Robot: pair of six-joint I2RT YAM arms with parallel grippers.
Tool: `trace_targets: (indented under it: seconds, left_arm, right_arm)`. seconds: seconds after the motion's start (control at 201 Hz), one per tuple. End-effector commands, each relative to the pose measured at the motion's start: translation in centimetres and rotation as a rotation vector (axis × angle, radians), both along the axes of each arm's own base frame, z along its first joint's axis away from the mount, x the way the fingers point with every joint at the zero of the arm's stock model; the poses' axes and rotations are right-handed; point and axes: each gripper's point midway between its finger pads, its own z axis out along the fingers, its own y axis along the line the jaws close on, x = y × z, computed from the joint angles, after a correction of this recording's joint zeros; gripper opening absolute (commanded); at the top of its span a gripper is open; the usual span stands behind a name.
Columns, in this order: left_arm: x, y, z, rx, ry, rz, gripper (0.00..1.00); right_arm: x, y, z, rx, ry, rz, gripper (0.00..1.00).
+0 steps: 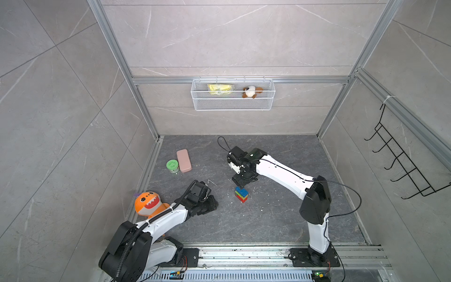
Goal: Assemble the number 5 with lego
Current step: Assemble the lego brick with the lego brick, then adjust the lego brick at the center of the board.
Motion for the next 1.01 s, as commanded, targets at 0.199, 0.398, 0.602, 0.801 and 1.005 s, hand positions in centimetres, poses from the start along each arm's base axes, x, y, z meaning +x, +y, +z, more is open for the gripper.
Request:
trace_targets:
  seconds: [0.199,0.398,0.602,0.801,1.005]
  left_arm:
    - [1.2,-3.7,2.2,-0.02,-0.018,-0.076,0.38]
    - [2.0,-6.3,3.4,-0.006,-0.046,-0.122,0.39]
    - [1.9,-7.6,3.8,0.027,-0.054,-0.149,0.39]
    - [1.8,-7.7,4.3,0.045,-0.068,-0.138,0.46]
    - [1.7,-7.3,4.2,0.052,-0.069,-0.118,0.47]
  right_arm:
    - [0.2,-4.2,-1.1,0.098,-0.006,-0.177,0.62]
    - [0.0,-6.3,-3.9,0.122,0.022,-0.25,0.6]
    - [0.0,-6.7,-6.8,0.178,0.053,-0.311,0.55]
    - [0.2,-6.3,-8.9,0.228,0.069,-0.354,0.46]
    - [-0.2,-5.4,-11.1,0.285,0.122,-0.387,0.37]
